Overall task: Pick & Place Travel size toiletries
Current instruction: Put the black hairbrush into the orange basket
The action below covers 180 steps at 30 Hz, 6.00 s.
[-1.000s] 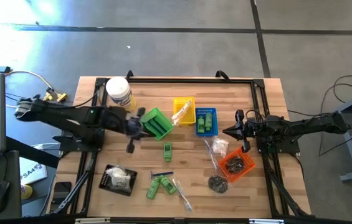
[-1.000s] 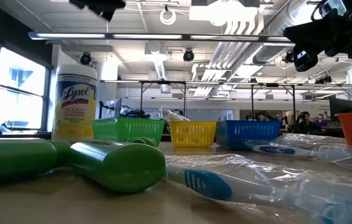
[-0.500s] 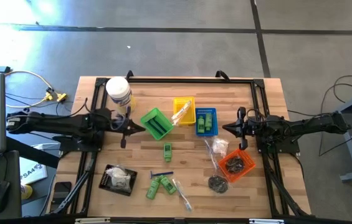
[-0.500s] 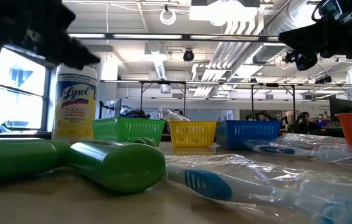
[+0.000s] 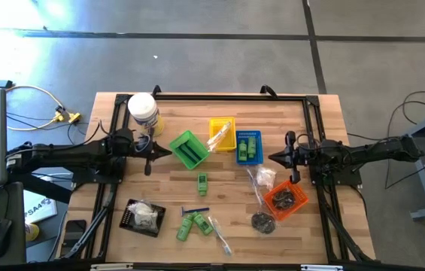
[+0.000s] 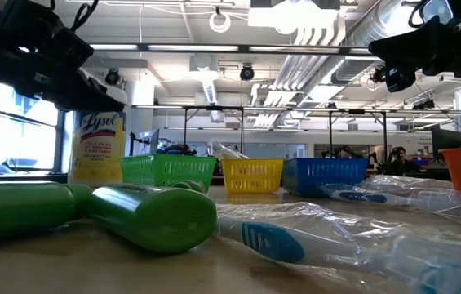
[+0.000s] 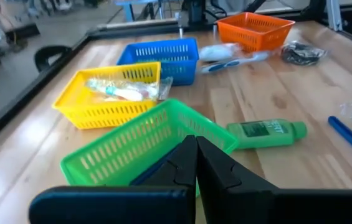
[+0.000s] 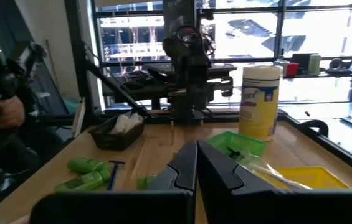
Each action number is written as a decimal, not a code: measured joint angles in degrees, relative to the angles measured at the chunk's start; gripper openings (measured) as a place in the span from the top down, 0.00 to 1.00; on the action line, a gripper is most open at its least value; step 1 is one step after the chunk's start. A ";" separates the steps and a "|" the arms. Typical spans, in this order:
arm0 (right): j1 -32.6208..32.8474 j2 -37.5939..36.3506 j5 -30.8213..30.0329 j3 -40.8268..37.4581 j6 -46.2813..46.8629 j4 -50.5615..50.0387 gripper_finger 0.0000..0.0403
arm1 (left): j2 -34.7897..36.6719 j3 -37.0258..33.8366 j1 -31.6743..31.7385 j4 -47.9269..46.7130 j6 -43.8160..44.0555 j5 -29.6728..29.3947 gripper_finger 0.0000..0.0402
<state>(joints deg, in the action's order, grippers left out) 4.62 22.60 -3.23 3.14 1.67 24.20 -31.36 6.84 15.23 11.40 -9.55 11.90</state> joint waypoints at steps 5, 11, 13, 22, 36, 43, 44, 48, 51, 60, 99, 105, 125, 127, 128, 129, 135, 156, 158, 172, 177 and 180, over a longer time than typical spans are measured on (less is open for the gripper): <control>-0.06 1.79 0.15 0.00 0.07 -0.32 0.99 | 0.53 -3.76 0.17 6.23 -0.97 1.07 1.00; -0.17 2.94 -3.07 0.00 0.22 -0.08 0.99 | 0.53 -4.82 0.17 7.52 0.20 1.07 1.00; -0.17 3.14 -3.03 0.00 0.21 -0.07 0.99 | 0.49 -4.84 0.17 7.49 0.38 1.07 1.00; -0.17 3.61 -2.86 0.00 1.44 0.35 0.99 | 0.47 -3.31 0.17 8.71 -0.52 0.59 1.00; 1.78 3.61 -1.02 0.02 5.97 4.97 0.99 | 0.49 -2.13 0.15 13.30 -8.18 2.54 1.00; 3.97 4.61 -3.99 0.95 5.77 4.45 0.99 | 0.47 -2.11 0.15 10.75 -6.43 2.51 1.00; 4.37 5.12 -4.23 1.90 5.76 3.79 0.99 | 0.47 -2.11 0.15 10.06 -6.37 2.49 1.00; 6.81 9.03 -4.24 9.90 6.63 -7.42 0.99 | 0.47 -2.11 0.15 9.42 -6.16 0.02 1.00; 9.10 14.65 -4.70 18.08 9.07 -19.39 0.99 | 0.47 -2.11 0.15 9.44 -3.23 -2.90 1.00; 20.54 37.26 -10.91 39.37 15.52 -43.81 0.99 | 0.47 -2.11 0.15 9.43 0.58 -4.00 1.00; 44.23 86.99 -11.27 69.72 54.60 -62.88 0.50 | 0.49 -2.07 0.15 9.46 6.81 -3.97 1.00; 44.94 89.41 -11.63 69.72 55.37 -63.00 0.52 | 0.49 -2.07 0.15 9.44 7.07 -3.94 1.00; 44.94 92.91 -15.65 69.81 55.73 -64.27 0.90 | 0.47 -2.07 0.15 8.44 8.38 -3.98 1.00; 44.93 92.68 -15.81 69.81 55.39 -64.26 0.97 | 0.47 -2.07 0.13 8.43 8.38 -4.02 1.00; 44.87 92.44 -15.75 69.83 55.12 -64.12 0.98 | 0.47 -2.07 0.13 8.42 8.39 -4.10 1.00; 44.85 92.36 -15.63 70.18 54.84 -64.05 0.98 | 0.47 -2.07 0.15 8.42 8.40 -4.13 1.00; 44.81 90.73 -17.94 76.91 45.10 -63.87 0.99 | 0.47 -2.07 0.13 8.35 8.45 -4.11 1.00; 32.87 78.58 -9.34 80.75 7.64 -49.83 0.99 | 0.47 -2.07 0.13 8.02 8.43 -4.02 1.00; 31.37 77.80 -7.33 80.71 5.01 -49.81 0.99 | 0.49 -2.07 0.13 7.96 8.69 -3.89 1.00; 29.46 50.31 -4.09 64.88 -4.94 -39.02 0.99 | 0.49 -2.07 0.13 5.98 10.03 -3.46 1.00; 28.01 36.37 -4.47 53.30 -5.16 -33.93 0.99 | 0.48 -2.07 0.13 5.53 10.22 -3.49 1.00; 27.09 29.00 -4.39 46.46 -5.45 -31.26 0.99 | 0.49 -2.07 0.13 5.53 10.22 -3.50 1.00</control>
<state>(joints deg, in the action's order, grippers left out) 31.72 51.61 -7.62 49.59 -3.77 -7.06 -30.87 4.78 15.35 16.93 0.67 8.40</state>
